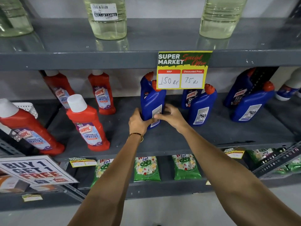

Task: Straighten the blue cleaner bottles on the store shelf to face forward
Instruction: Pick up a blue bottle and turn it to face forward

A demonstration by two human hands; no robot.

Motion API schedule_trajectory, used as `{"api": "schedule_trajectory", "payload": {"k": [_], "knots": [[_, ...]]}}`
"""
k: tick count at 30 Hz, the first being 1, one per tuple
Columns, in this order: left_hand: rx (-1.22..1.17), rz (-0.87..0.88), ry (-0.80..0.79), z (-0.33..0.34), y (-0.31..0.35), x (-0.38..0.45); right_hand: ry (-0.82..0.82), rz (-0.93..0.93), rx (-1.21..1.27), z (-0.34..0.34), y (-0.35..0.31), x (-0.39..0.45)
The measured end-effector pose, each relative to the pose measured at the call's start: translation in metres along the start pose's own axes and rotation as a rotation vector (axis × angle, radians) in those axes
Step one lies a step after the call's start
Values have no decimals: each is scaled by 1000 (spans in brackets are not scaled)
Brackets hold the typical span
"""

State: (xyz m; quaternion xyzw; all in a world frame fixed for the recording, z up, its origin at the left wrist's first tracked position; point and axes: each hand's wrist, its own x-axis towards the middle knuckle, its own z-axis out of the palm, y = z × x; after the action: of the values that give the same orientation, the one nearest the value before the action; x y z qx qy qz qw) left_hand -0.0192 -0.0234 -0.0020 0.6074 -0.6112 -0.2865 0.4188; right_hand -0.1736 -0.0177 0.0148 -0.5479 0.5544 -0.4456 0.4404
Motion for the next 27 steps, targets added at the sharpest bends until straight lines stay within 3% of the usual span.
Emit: {"api": "schedule_trajectory", "payload": {"k": [6,10,17,22,27], "knots": [[157,104,99,-4,8,-9,40,13,37,16,-3,-1],[114,137,11,-16,4,-9,26,7,56,17,-6,-3],[-379,-44,-396,-41,-11,0,8,14,162,12,-7,-6],[-709,-203,-477,-38,-21,-4,-29,25,193,8,-8,-9],[-842,-268,-557,-38,-19,0,-56,16,238,5,-9,-9]]}}
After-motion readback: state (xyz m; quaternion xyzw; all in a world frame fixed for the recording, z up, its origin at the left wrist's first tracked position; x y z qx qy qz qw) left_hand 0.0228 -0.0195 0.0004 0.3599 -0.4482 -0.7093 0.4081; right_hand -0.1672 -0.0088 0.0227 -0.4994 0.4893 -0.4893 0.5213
